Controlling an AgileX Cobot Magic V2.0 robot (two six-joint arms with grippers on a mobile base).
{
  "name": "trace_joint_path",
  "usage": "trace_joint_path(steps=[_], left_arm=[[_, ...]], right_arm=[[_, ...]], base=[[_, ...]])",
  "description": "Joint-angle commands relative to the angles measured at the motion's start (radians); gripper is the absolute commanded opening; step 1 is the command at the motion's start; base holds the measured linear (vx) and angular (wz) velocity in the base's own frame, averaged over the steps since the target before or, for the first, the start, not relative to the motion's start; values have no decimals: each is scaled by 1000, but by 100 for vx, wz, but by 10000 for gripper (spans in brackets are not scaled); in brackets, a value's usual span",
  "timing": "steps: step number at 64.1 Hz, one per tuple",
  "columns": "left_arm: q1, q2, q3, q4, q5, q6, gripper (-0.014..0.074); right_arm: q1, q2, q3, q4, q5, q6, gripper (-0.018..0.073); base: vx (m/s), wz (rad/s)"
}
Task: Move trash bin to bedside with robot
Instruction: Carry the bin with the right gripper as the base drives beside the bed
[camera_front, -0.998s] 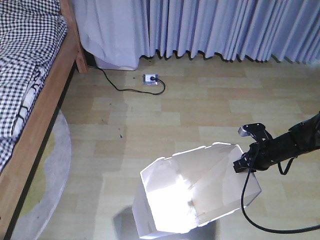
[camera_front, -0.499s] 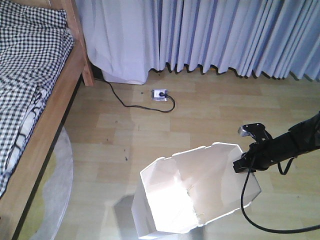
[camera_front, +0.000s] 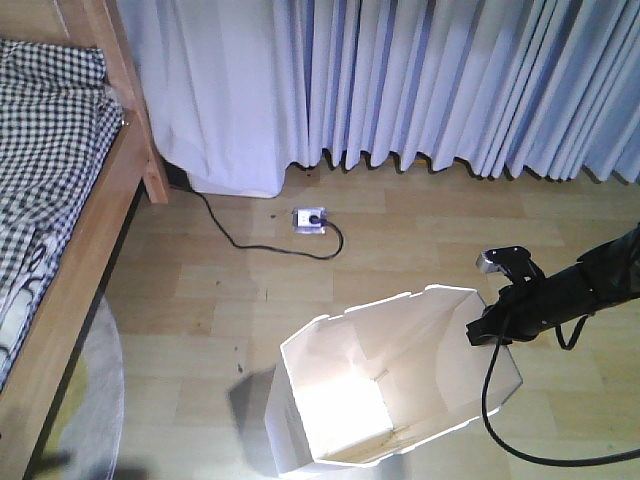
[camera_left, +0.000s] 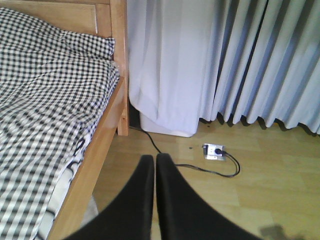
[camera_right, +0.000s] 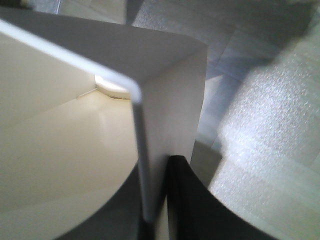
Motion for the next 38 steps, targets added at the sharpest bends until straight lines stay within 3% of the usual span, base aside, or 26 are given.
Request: trace_joint_path(steps=[1,38], left_arm=[[-3,-14,3,-2,-66,-4,-6],[-3,-14,3,-2,-66,-4,-6]], right_arm=[[-5,-75,-11,66,189,18,-5],[-5,-75,-11,66,189,18,-5]], base=[[30,-5],[28,-3]])
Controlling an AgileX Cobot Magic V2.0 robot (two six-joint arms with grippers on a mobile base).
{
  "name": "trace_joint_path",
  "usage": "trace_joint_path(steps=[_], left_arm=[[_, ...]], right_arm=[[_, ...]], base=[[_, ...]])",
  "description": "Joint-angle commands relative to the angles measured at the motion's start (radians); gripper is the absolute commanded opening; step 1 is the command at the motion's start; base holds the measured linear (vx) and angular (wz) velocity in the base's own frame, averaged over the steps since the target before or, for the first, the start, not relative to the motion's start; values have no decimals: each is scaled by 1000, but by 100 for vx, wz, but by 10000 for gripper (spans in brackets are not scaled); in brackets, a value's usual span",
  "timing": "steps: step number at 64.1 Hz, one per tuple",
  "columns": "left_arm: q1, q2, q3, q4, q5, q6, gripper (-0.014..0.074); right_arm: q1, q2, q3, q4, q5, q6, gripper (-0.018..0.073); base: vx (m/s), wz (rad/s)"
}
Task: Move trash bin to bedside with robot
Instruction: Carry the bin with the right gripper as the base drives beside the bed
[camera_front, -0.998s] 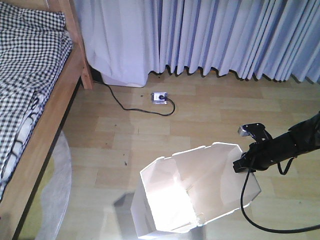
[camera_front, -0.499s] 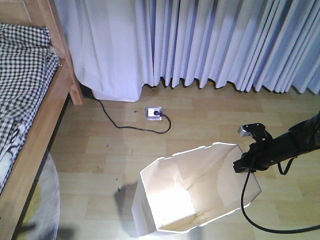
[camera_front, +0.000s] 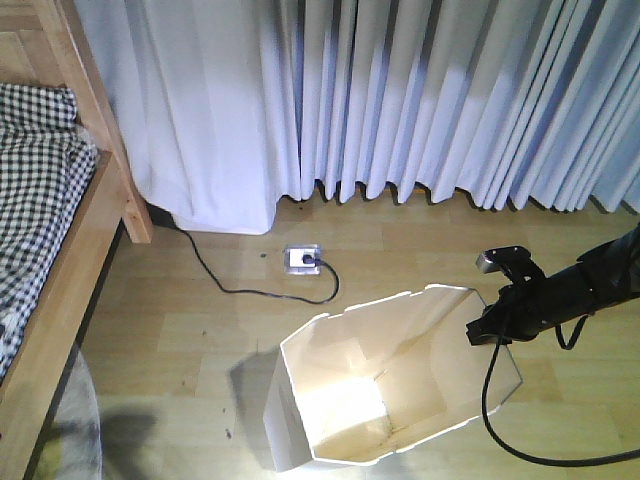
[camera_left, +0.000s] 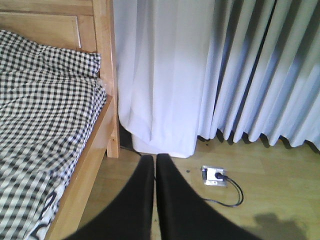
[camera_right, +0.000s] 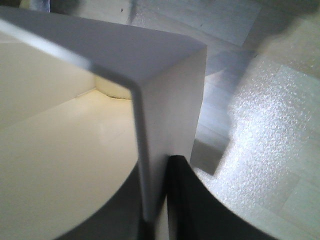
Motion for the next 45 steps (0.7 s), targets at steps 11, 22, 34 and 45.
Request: trace_joint_path(steps=[11,22,34,45], left_arm=[[-3,-14,3,-2,-66,-4,-6],[-3,-14,3,-2,-66,-4,-6],[-3,-14,3,-2,-66,-4,-6],[-3,-14,3,-2,-66,-4,-6]], right_arm=[[-5,-75,-11,65,189,18,-5],[-5,-75,-11,65,189,18,-5],[-5,-75,-11,65,189,18,-5],[-5,-75,-11,65,189,18,-5]], base=[[22,-2],[19,-2],[15,-2],[9,-1]])
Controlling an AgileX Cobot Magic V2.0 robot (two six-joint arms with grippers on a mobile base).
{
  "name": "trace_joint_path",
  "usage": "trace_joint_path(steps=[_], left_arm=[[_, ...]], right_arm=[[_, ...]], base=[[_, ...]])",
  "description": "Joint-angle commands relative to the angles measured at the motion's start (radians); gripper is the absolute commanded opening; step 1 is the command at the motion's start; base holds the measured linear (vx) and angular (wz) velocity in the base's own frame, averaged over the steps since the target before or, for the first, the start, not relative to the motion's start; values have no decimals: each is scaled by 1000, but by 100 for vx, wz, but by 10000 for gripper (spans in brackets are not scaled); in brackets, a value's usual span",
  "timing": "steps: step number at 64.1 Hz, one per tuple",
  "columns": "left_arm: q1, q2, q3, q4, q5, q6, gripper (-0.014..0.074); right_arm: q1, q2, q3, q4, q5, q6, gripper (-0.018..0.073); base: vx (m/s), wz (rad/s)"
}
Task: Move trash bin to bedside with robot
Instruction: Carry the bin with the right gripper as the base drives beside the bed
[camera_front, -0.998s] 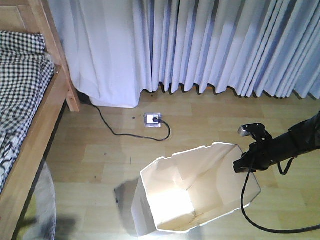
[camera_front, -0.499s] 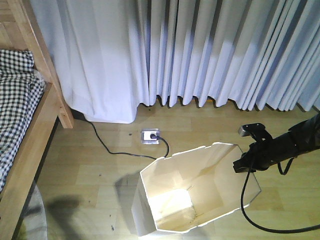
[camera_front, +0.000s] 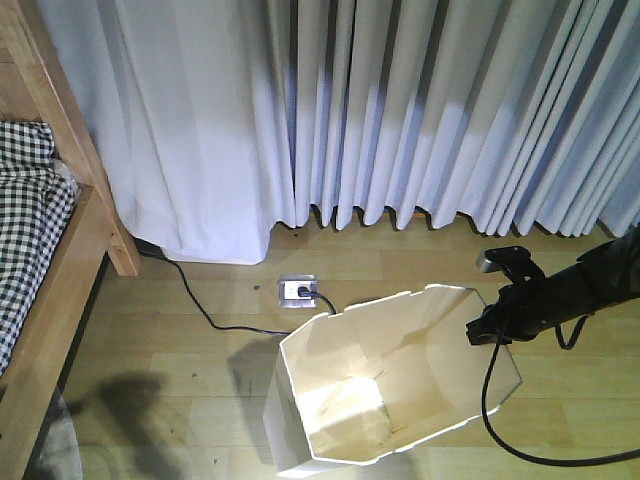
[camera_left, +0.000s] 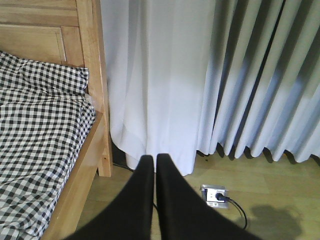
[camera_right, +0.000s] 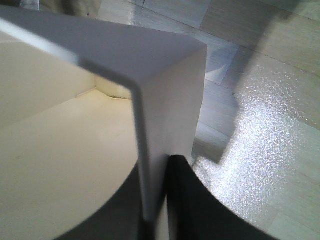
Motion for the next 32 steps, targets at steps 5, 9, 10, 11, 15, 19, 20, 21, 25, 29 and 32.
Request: trace_joint_path(steps=[5,9,10,11,15,19,20,21,25,29,32], left_arm=[[-3,-14,3,-2,-66,-4,-6],[-3,-14,3,-2,-66,-4,-6],[-3,-14,3,-2,-66,-4,-6],[-3,-14,3,-2,-66,-4,-6],[-3,-14,3,-2,-66,-4,-6],[-3,-14,3,-2,-66,-4,-6],[-3,-14,3,-2,-66,-4,-6],[-3,-14,3,-2,-66,-4,-6],[-3,-14,3,-2,-66,-4,-6],[-3,-14,3,-2,-66,-4,-6],[-3,-14,3,-2,-66,-4,-6]], right_arm=[[-5,-75,-11,64,189,18,-5],[-5,-75,-11,64,189,18,-5],[-5,-75,-11,64,189,18,-5],[-5,-75,-11,64,189,18,-5],[-5,-75,-11,64,189,18,-5],[-5,-75,-11,64,189,18,-5],[-5,-75,-11,64,189,18,-5],[-5,-75,-11,64,189,18,-5],[-5,-75,-11,66,191,18,-5],[-5,-75,-11,70,187,18,-5],[-5,-75,-11,72,185,18,-5]], base=[[5,1],[3,0],[2,0],[2,0],[1,0],[0,0],[0,0],[0,0],[0,0],[0,0],[0,0]])
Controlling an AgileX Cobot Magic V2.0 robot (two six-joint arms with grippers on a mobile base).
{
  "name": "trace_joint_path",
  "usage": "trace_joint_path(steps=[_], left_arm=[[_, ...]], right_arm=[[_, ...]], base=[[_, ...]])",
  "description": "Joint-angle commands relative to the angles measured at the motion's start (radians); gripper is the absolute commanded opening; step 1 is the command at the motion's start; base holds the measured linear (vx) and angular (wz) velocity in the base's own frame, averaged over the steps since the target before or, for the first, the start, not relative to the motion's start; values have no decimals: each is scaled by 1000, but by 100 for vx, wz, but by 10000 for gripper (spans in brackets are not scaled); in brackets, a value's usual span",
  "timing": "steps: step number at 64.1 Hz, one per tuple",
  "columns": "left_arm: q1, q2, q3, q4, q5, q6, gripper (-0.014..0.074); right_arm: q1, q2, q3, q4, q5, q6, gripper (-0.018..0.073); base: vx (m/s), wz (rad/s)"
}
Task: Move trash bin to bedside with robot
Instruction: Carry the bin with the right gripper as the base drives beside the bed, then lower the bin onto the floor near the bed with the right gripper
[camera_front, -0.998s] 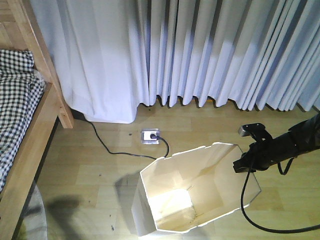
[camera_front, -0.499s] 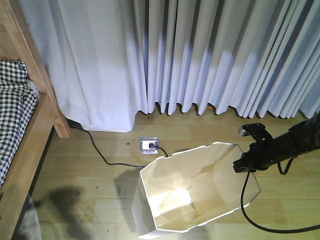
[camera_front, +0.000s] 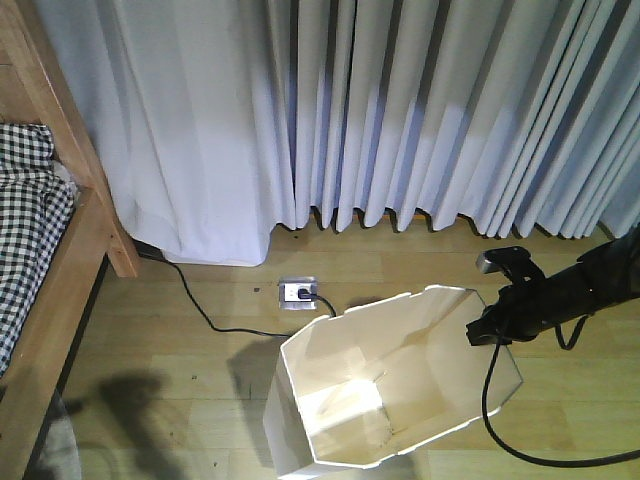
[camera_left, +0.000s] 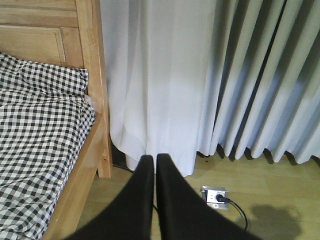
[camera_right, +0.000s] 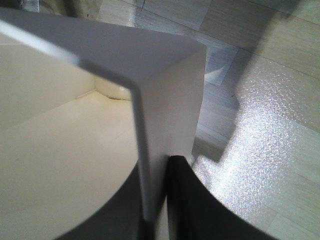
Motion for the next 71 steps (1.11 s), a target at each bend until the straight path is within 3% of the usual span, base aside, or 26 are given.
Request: trace_joint_path(steps=[1,17,32,71], left_arm=[[-3,-14,3,-2,-66,-4,-6],[-3,-14,3,-2,-66,-4,-6],[-3,-14,3,-2,-66,-4,-6],[-3,-14,3,-2,-66,-4,-6]], right_arm=[[-5,-75,-11,73,184,18,-5],[-5,-63,-11,71,149,13,-5],[-5,16,-52,134,-17,29,-5],[-5,444,-515,143,-55,149,-5]], base=[[0,0],[0,0],[0,0],[0,0]])
